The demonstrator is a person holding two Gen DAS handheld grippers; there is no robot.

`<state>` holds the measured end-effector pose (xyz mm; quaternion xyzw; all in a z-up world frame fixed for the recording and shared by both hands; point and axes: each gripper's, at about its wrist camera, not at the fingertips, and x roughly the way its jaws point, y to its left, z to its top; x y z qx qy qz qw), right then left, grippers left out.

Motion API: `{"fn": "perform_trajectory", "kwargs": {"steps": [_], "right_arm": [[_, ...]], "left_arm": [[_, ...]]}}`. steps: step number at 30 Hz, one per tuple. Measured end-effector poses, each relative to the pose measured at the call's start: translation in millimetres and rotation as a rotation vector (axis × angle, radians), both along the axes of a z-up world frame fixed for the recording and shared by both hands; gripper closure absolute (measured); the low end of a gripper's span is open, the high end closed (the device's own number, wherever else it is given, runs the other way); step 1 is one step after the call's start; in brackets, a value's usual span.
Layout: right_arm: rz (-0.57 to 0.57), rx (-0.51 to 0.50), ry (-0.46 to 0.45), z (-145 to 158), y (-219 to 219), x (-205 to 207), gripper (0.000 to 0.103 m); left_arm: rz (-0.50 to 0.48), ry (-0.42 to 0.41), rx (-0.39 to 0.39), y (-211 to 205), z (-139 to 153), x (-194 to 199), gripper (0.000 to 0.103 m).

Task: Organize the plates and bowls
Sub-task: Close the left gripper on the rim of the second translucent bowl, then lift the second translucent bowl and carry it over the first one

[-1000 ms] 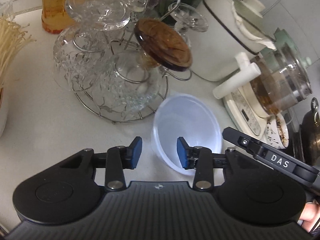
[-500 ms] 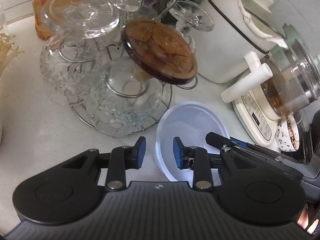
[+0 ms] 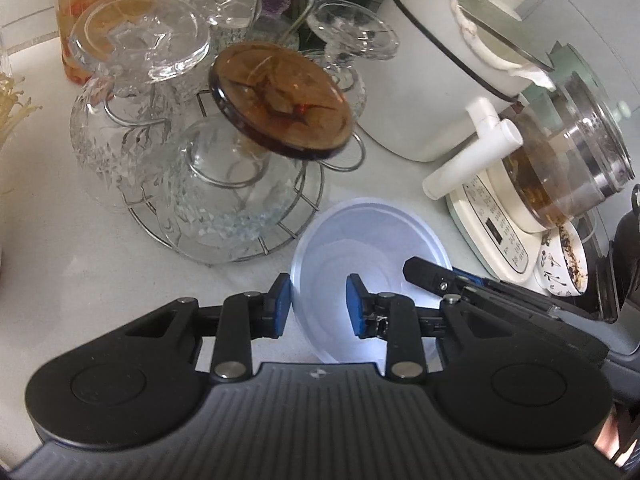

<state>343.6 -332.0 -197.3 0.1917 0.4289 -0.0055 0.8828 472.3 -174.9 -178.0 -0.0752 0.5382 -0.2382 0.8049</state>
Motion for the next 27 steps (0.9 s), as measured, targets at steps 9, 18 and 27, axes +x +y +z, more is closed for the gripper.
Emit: {"fn": "perform_trajectory", "kwargs": {"steps": [9, 18, 27], "right_arm": [[-0.020, 0.010, -0.019, 23.1, 0.6, -23.9, 0.088], [-0.017, 0.026, -0.044, 49.5, 9.1, -48.0, 0.088], [0.010, 0.037, -0.065, 69.2, 36.5, -71.4, 0.088]], "left_arm": [[0.009, -0.017, -0.024, 11.8, 25.6, -25.7, 0.069], [0.025, -0.054, -0.053, 27.1, 58.2, -52.0, 0.069], [0.062, -0.083, -0.077, 61.7, 75.6, -83.3, 0.069]]}}
